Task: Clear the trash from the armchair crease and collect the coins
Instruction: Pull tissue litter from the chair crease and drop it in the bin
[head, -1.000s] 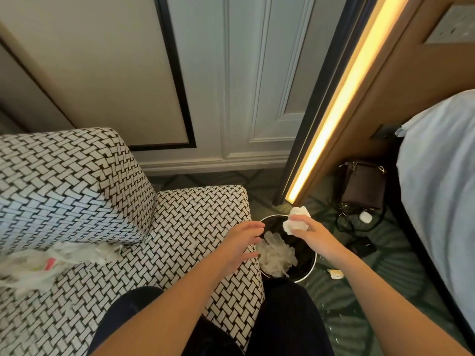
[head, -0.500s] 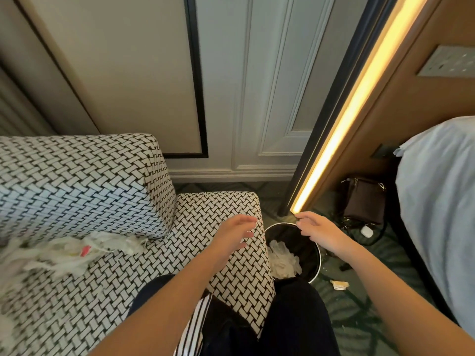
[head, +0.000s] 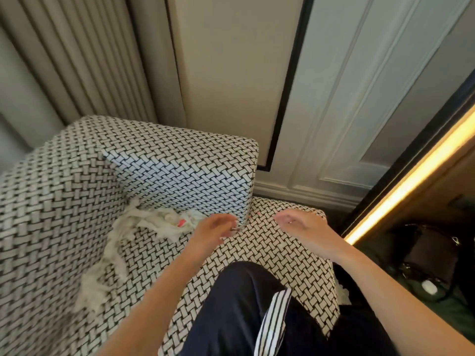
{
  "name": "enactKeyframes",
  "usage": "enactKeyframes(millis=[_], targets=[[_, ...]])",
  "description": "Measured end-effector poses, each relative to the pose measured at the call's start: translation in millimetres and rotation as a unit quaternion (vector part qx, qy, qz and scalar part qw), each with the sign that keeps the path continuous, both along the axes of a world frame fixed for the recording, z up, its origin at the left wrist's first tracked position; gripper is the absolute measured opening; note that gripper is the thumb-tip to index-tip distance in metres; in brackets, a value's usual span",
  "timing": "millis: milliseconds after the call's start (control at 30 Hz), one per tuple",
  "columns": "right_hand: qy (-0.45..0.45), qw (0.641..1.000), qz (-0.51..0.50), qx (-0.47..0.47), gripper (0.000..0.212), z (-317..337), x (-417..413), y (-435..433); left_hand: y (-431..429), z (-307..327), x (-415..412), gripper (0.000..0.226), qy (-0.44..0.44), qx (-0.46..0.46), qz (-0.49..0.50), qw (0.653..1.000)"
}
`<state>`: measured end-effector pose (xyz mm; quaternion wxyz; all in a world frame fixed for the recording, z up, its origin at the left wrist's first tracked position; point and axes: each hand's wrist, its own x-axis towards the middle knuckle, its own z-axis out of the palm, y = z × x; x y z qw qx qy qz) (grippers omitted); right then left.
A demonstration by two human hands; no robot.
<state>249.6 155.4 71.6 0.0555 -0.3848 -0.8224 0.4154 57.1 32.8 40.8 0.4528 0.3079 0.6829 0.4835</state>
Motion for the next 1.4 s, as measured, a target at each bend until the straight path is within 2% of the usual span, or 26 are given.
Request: enactKeyframes(millis=[133, 333, 533, 667, 867, 1033, 1133, 1200, 1300, 1400], targets=[[-0.013, 0.996, 0.091, 0.017, 0.026, -10, -66, -36, -56, -9, -44, 0.016, 0.006, -0.004, 0.073, 0.997], [-0.011, 0.984, 0.174, -0.025, 0.030, -37, -146, -84, -142, -39, -88, 0.017, -0.030, -0.040, 0.202, 0.978], [-0.022, 0.971, 0.219, -0.090, 0.027, -82, -204, -136, -215, -71, -109, 0.014, -0.052, -0.087, 0.301, 0.948], [-0.009, 0.970, 0.220, -0.102, 0.037, -115, -230, -172, -243, -85, -112, 0.014, -0.056, -0.112, 0.357, 0.926], [-0.087, 0.965, 0.227, -0.101, 0.056, -140, -263, -194, -252, -94, -122, 0.027, -0.031, -0.129, 0.379, 0.916], [-0.160, 0.940, 0.296, -0.058, 0.063, -151, -269, -190, -236, -100, -134, 0.054, -0.045, -0.135, 0.343, 0.929], [-0.155, 0.937, 0.301, -0.081, 0.065, -154, -266, -184, -223, -106, -142, 0.064, -0.051, -0.158, 0.305, 0.938], [-0.137, 0.940, 0.296, -0.099, 0.062, -153, -263, -181, -215, -111, -145, 0.067, -0.021, -0.194, 0.294, 0.936], [-0.097, 0.949, 0.276, -0.116, 0.057, -149, -259, -176, -206, -118, -142, 0.066, 0.030, -0.280, 0.317, 0.906], [-0.061, 0.959, 0.247, -0.128, 0.052, -142, -254, -169, -197, -122, -139, 0.063, -0.011, -0.248, 0.376, 0.893]])
